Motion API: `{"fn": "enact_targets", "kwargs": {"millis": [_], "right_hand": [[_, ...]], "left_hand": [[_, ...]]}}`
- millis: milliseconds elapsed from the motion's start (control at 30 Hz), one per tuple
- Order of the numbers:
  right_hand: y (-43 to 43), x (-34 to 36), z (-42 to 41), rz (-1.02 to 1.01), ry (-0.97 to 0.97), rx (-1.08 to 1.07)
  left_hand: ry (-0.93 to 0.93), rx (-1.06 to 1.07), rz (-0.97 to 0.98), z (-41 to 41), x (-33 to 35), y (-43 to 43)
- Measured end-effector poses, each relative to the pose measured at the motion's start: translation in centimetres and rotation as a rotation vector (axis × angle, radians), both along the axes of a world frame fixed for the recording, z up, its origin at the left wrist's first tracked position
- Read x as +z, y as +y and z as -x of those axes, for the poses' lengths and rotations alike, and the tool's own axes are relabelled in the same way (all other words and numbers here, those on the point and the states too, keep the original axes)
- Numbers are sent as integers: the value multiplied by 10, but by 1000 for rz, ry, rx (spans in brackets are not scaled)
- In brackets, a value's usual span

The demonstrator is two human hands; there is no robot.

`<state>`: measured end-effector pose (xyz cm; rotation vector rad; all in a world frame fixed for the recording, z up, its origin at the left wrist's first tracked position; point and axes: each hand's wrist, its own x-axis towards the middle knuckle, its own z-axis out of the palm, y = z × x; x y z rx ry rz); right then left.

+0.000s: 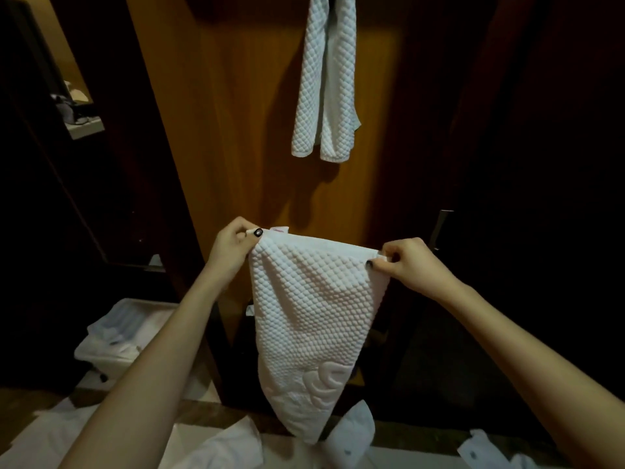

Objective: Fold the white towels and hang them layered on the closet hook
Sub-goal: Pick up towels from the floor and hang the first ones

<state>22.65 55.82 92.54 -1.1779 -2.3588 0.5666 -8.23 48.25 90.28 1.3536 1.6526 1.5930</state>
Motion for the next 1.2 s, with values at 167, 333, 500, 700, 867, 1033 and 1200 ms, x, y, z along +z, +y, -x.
{"fn": "enact_targets", "kwargs": {"millis": [167, 333, 500, 700, 867, 1033, 1200], "right_hand": [[1, -1, -1, -107, 115, -80], [21, -2, -14, 29, -101, -18], [24, -13, -1, -156, -417, -36], [17, -12, 23, -162, 239, -149], [-7, 8, 31, 43, 395, 57], [-21, 22, 37, 260, 324, 191], [-31, 40, 41, 290, 240, 327]], "left_hand": [[143, -134, 127, -1, 26, -6], [163, -171, 178, 5, 23, -19], [560, -25, 250, -16, 3, -8], [821, 361, 50, -30, 10, -4], [476, 355, 24, -45, 25, 4], [154, 132, 3, -62, 40, 5], [-82, -81, 2, -71, 48, 2]]}}
